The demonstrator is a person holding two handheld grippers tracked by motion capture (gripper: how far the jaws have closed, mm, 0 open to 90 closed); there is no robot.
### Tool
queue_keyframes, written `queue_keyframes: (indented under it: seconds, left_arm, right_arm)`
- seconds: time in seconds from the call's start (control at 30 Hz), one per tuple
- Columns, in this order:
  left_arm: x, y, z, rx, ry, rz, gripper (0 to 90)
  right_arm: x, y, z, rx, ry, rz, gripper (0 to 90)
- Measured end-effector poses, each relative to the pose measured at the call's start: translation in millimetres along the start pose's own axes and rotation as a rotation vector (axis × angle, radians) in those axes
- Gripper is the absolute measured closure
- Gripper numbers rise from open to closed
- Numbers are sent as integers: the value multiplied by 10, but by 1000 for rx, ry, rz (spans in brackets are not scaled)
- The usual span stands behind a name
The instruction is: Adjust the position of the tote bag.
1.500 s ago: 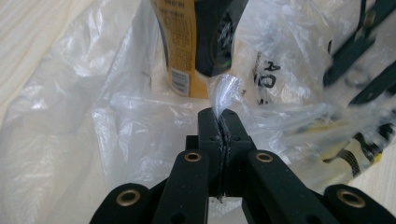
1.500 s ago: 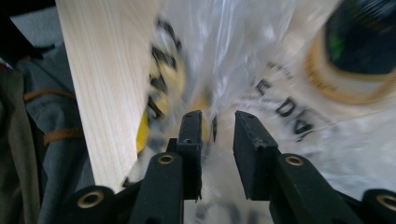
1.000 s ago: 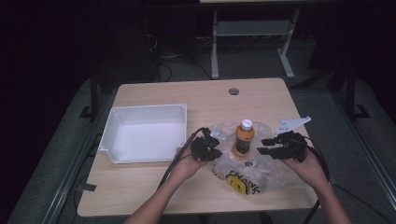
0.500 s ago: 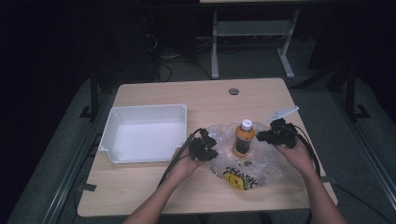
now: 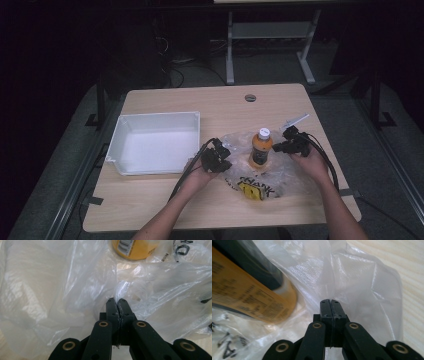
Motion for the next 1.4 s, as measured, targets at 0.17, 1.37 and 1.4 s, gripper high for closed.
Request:
queue_keyframes:
  seconds: [0.17, 1.37, 1.4]
  left_arm:
    - [63, 13, 27, 6, 6, -9, 891]
    - [16, -212, -862, 90, -158, 60, 675]
    - [-9, -226, -879, 96, -160, 60, 670]
  right_arm:
    - [43, -15, 48, -2, 21, 8, 900]
    - [454, 631, -740, -3, -202, -20, 554]
    - [476, 640, -742, -4, -199, -17, 542]
Point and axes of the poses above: each handheld gripper's, and its own axes: z roughly forward along the jaws, x roughly out of its underside, y roughly to its left, the point moved 7 cm from there along z, roughly forward along the jaws, and after that the axes turned 13 degrees about y, right-handed, at the moved point
